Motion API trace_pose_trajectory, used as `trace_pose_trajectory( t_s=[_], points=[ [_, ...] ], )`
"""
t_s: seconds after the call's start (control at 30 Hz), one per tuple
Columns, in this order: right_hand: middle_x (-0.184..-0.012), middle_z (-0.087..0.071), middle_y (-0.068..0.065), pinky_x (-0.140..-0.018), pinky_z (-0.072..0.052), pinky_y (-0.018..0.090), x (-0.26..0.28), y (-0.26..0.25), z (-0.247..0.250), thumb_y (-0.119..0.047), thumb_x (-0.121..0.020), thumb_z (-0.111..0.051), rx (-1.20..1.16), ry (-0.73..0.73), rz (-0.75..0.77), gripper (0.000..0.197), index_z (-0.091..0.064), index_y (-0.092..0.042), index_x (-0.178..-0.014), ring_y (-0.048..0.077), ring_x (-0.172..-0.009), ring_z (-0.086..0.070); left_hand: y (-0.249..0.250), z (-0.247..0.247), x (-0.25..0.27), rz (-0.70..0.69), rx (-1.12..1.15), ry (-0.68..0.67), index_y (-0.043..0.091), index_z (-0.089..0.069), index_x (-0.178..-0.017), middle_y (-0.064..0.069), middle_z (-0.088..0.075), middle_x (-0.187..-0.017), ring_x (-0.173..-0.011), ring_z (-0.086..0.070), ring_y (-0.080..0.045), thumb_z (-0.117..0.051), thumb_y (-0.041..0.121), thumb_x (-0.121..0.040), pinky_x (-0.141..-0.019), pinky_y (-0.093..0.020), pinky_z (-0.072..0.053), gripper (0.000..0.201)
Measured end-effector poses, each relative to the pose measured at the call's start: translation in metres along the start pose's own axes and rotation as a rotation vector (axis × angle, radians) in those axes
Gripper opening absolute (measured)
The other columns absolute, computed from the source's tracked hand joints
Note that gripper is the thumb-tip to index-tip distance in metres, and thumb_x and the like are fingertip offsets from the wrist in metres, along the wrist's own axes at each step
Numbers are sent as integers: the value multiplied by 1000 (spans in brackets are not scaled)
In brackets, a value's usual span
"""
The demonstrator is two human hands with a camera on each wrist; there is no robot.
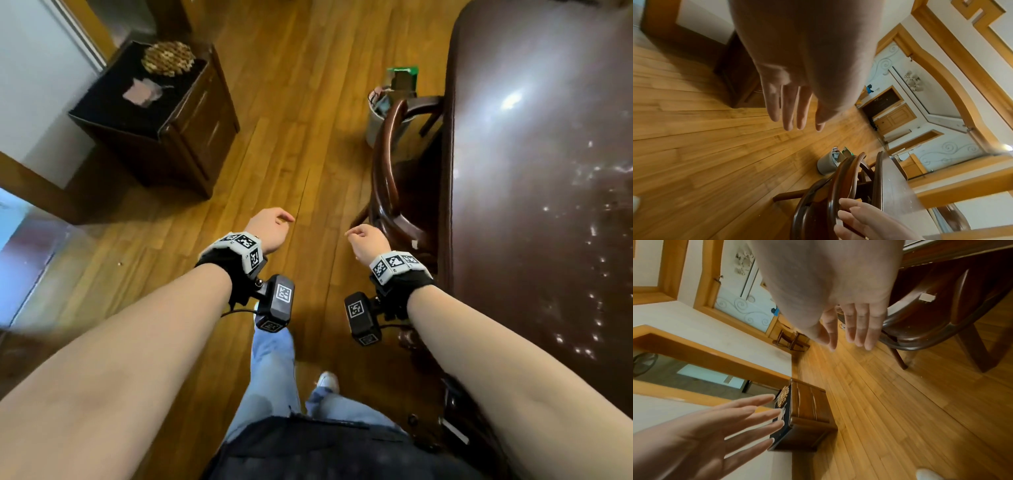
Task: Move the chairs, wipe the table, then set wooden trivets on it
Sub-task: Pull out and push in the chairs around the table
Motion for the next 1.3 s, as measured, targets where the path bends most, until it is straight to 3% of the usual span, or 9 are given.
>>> trace_pose_trajectory(
  t_s=[0.13,0.33,0.63,0.7,0.83,0.97,1.1,1.17,1.3],
  points=[
    [-100,-63,5,-92,-51,42,-67,-19,12,-24,-87,-46,-136,122,-110,25,-55,-23,-110,25,-90,-59,20,18,-94,-76,-42,-71,15,-64,-106,4,-50,-61,-49,-42,-13,-40,7,-92,-44,-21,-32,28],
    [-96,-69,13,-80,-57,42,-135,-42,37,-36,-87,-42,-476,392,-413,45,-38,-34,-132,24,-67,-62,66,48,-217,-203,-156,-208,17,-62,-111,-1,-58,-78,-54,-48,-16,-39,11,-93,-49,-22,-35,30],
    [-104,-69,12,-87,-54,48,-187,-31,76,-38,-88,-43,-651,527,-679,54,-30,-34,-141,32,-90,-68,178,-6,-329,-471,-409,-466,19,-61,-117,-6,-63,-119,-107,-58,-26,-42,14,-92,-88,-27,-42,31],
    [-108,-67,14,-82,-57,46,-196,-22,84,-37,-91,-42,-711,525,-756,54,-29,-30,-143,31,-82,-69,204,-27,-348,-514,-495,-530,19,-57,-124,-9,-60,-125,-114,-55,-28,-45,17,-92,-95,-31,-41,34],
    [-99,-67,22,-48,-54,31,-212,-13,92,-38,-95,-38,-872,402,-907,58,-18,-25,-148,30,-60,-66,234,-56,-382,-517,-611,-623,23,-45,-135,-10,-58,-127,-112,-57,-31,-46,19,-92,-92,-31,-43,43],
    [-82,-68,25,-51,-57,34,-229,0,93,-44,-94,-40,-935,387,-1079,62,-23,-10,-143,31,-58,-68,256,-92,-424,-515,-661,-679,24,-36,-141,-10,-56,-131,-116,-55,-31,-47,27,-95,-95,-32,-42,48],
    [-76,-67,24,-40,-49,26,-228,11,82,-41,-96,-41,-1009,412,-1180,62,-20,-9,-145,28,-51,-65,266,-126,-453,-482,-796,-732,21,-34,-142,-14,-54,-135,-120,-53,-34,-45,36,-95,-103,-38,-41,50],
    [-79,-67,23,-47,-53,31,-227,17,73,-42,-95,-42,-1063,438,-1211,64,-16,-17,-148,30,-57,-67,265,-142,-467,-474,-873,-750,19,-37,-140,-16,-55,-131,-117,-55,-36,-45,40,-95,-101,-40,-44,51],
    [-127,-57,15,-93,-51,48,-233,22,43,-49,-87,-47,-1061,525,-1309,64,-27,-34,-146,36,-102,-64,264,-164,-498,-507,-1021,-719,19,-50,-121,-17,-56,-118,-102,-58,-37,-53,54,-85,-90,-47,-51,50]
  ],
)
Point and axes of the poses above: each hand's wrist, its own x-axis away from the middle knuckle, its own z-axis out of the back of the hand, y = z × x, the point moved 4 cm from there along -x, towards the middle knuckle
